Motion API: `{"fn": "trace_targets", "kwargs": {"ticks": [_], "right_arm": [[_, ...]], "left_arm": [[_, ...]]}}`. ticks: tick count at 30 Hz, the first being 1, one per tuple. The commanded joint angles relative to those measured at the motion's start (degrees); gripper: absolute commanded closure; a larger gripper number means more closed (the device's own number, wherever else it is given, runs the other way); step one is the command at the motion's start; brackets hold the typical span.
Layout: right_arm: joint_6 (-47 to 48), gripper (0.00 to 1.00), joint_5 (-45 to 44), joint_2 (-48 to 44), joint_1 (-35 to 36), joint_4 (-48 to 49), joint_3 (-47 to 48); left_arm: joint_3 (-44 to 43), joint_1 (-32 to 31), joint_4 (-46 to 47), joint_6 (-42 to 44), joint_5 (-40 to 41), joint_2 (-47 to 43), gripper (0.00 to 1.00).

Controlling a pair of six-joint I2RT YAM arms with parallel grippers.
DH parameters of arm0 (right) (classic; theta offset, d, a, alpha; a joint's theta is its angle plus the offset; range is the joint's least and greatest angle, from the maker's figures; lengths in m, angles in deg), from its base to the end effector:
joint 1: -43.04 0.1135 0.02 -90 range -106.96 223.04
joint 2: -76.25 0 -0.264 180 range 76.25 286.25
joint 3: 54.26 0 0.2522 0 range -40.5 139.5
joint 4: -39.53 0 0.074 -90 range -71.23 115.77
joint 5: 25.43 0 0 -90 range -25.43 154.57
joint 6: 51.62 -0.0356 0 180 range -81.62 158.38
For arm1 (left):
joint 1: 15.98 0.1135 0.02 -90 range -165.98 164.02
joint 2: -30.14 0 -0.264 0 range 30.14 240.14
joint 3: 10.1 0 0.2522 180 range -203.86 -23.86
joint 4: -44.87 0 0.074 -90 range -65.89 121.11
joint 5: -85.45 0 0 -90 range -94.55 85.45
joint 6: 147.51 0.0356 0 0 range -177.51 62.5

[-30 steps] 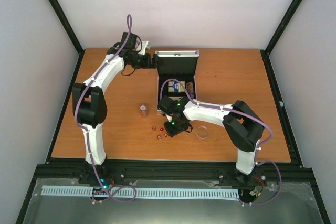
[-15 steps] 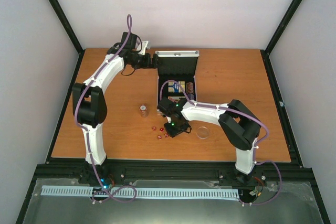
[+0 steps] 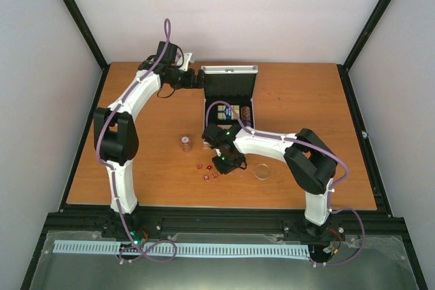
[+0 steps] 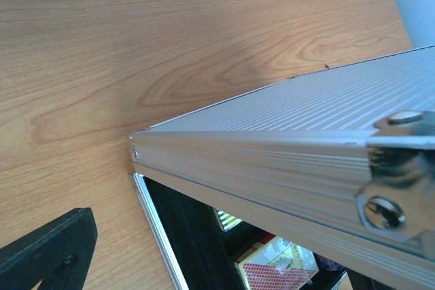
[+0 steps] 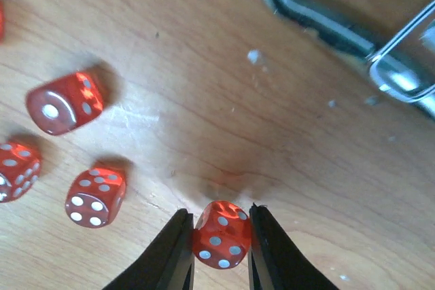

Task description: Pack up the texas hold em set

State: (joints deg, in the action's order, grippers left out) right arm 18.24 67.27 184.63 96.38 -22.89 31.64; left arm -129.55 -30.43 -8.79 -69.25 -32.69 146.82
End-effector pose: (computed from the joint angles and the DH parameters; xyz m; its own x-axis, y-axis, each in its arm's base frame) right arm 0.2053 0.2786 0.1585 -0.8351 -0.5460 -0.0673 -0.5499 0.8319 0.0747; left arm 0.4383 -0.1303 0.2798 -0.8391 0.0309 -0.5432 0.3446 0.8028 -0.4866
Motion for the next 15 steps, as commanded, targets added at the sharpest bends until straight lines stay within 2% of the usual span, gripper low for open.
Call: {"fn": "trace_targets", "kwargs": {"ticks": [1, 7, 15], "right_arm": [[1.2, 0.94, -4.9, -0.9, -0.3, -4.2, 5.2], [2.9, 0.93, -8.0, -0.6, -4.8, -5.0, 12.5], [8.6, 0.96, -6.3, 7.7, -13.6, 2.6, 21.1]], "left_arm": [[-0.7, 0.5, 0.4, -0.2, -0.1, -3.5, 0.0], [-0.6, 0.5, 0.3, -0.1, -0.1, -4.0, 0.0], [0.1, 0.5, 0.3, 0.1, 0.1, -4.3, 0.0]]}}
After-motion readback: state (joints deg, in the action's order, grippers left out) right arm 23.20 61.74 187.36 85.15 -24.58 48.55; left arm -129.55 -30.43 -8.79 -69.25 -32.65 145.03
